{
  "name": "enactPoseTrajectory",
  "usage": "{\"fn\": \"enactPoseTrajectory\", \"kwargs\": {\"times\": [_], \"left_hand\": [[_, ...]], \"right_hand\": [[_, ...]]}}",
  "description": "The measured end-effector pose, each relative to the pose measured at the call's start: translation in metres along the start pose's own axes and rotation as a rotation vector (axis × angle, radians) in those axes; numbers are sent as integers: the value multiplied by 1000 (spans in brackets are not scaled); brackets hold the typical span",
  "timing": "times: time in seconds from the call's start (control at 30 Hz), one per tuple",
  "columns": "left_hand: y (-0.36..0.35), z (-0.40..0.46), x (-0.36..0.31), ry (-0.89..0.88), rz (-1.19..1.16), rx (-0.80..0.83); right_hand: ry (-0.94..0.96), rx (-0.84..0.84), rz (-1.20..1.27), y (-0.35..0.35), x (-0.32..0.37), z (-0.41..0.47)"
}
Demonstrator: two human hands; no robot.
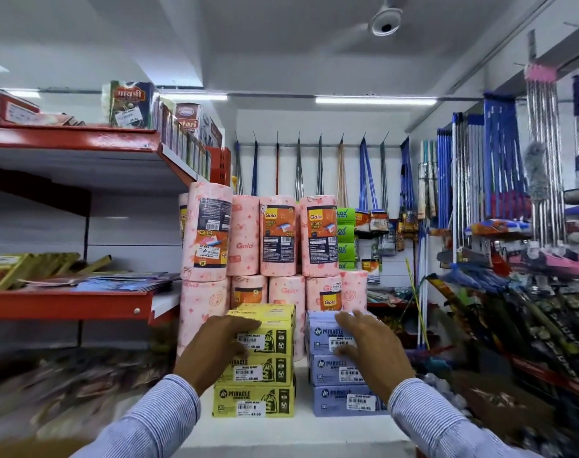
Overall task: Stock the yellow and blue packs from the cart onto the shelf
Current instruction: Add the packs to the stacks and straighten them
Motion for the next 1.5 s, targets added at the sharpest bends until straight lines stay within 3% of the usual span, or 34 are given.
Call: {"fn": "enactPoseTrajectory", "kwargs": {"times": [0.1, 0.23, 0.7, 0.97, 1.13, 1.5], "left_hand": [[0, -7, -5, -48, 33, -26], [1, -16, 1, -92, 131, -123], [-19, -15, 48, -19, -46, -84], [-24, -26, 37, -77, 246, -127], [-40, -28, 3, -233, 476, -225], [-99, 11, -93, -439, 415, -187]], "right_hand": [[160, -137, -108, -8, 38, -4], [313, -168, -173, -35, 89, 8], [254, -40, -194, -96, 111, 43], [266, -68, -183, -89, 114, 36], [239, -140, -136, -59, 92, 12], [106, -128, -181, -32, -15, -14]]}}
Point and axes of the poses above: each hand's wrist, its own z-axis towards the middle knuckle, its own y-axis out of the back of the hand, x = y × z, the point moved 6 cm from there along z, towards the middle knuckle, and after that the axes turned 8 degrees about x, right-handed, at the moved point
